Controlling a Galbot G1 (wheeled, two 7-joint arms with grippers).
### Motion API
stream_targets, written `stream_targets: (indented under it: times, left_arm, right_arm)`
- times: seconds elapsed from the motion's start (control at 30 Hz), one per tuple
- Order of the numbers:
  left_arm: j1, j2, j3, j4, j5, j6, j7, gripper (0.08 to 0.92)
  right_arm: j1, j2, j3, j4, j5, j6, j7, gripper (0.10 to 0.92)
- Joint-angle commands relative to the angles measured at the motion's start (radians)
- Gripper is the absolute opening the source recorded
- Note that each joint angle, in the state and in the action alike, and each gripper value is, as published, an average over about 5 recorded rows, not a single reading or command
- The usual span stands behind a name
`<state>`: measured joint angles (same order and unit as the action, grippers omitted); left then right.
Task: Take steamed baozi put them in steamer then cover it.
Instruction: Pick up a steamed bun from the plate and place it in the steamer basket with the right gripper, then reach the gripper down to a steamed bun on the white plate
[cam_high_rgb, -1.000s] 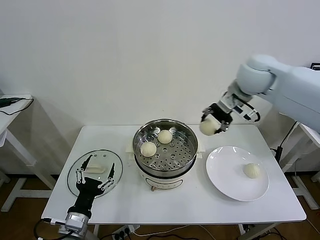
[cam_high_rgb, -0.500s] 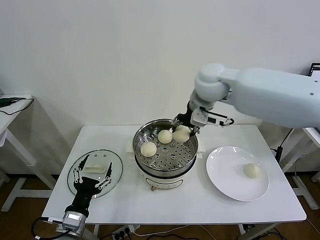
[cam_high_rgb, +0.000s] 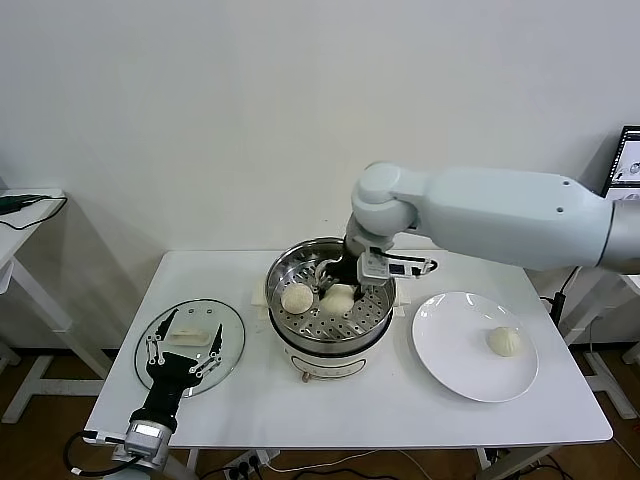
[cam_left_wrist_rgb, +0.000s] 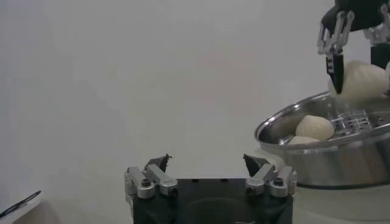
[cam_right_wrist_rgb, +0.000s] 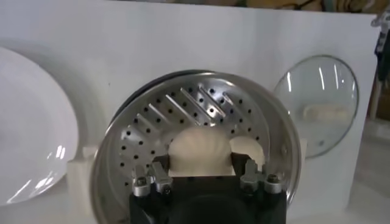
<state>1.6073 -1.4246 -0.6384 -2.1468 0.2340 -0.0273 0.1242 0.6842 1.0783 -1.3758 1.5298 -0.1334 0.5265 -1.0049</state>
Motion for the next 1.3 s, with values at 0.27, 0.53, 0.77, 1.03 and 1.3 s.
stream_targets:
  times: [0.27,0.53,0.77,1.03,1.3]
  left_arm:
    - [-0.003,0.001,-0.009,0.012,-0.004,-0.002,0.003,0.823]
    - [-0.001,0.001,-0.012,0.011,-0.005,-0.003,0.005,0.823]
    - [0.001,0.0,-0.015,0.013,-0.005,-0.006,0.007,0.823]
    - [0.005,-0.004,-0.012,0.015,-0.002,-0.009,0.006,0.823]
    - [0.011,-0.008,0.0,-0.004,0.005,-0.004,0.001,0.823]
  right_arm:
    - [-0.1,0.062,-0.005,-0.052,-0.023,0.02,-0.019,0.687]
    - [-0.134,0.081,0.01,-0.086,-0.045,0.016,-0.027,0.687]
    - [-0.141,0.086,0.03,-0.103,-0.056,-0.003,-0.026,0.719]
    - [-0.071,0.008,0.087,-0.073,0.03,-0.018,-0.029,0.821]
    - [0.149,-0.259,0.057,0.01,0.334,-0.201,-0.177,0.823]
